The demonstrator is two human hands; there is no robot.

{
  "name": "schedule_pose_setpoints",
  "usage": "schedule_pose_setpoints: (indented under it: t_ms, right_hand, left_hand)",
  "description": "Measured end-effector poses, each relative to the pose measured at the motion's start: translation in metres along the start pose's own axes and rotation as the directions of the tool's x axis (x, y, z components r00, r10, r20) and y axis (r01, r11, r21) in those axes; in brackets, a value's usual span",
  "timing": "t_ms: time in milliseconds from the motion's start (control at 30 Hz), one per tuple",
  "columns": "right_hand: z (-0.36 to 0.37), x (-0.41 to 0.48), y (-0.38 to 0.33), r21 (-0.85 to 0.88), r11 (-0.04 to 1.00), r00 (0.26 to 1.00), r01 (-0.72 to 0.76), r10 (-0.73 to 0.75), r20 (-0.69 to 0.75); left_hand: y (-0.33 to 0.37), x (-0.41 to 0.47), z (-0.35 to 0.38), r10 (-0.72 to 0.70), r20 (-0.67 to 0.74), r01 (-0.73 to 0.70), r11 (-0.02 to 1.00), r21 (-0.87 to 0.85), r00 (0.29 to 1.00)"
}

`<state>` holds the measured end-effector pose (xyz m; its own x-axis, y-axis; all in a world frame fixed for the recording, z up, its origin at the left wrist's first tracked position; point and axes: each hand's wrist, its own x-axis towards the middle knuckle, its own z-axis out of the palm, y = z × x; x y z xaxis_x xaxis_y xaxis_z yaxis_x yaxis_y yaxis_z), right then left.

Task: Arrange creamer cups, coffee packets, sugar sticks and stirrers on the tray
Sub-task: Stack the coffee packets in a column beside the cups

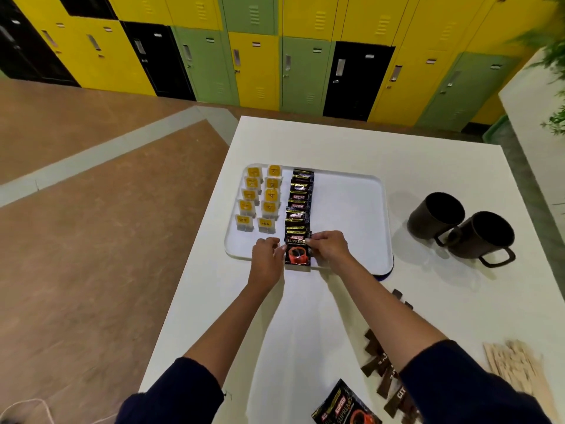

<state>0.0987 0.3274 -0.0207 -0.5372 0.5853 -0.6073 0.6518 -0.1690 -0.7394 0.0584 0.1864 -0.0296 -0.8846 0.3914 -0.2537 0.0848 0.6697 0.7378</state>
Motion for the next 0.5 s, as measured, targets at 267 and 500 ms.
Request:
schedule_pose_setpoints:
  t_ms: [267,500]
  right_hand:
    - [0.009,0.009,0.000,-0.114,0.993,0.994,0.022,-0.034,-0.107]
    - [0.015,0.010,0.001,-0.110,0.994,0.987,0.003,-0.020,-0.158]
  left_hand:
    - [0.011,0.017,0.018,-0.050,-0.001,0.050,0.998,-0.022,0.999]
    - [0.021,0.016,0.021,-0.084,-0.025,0.082,0.993,-0.083,0.996]
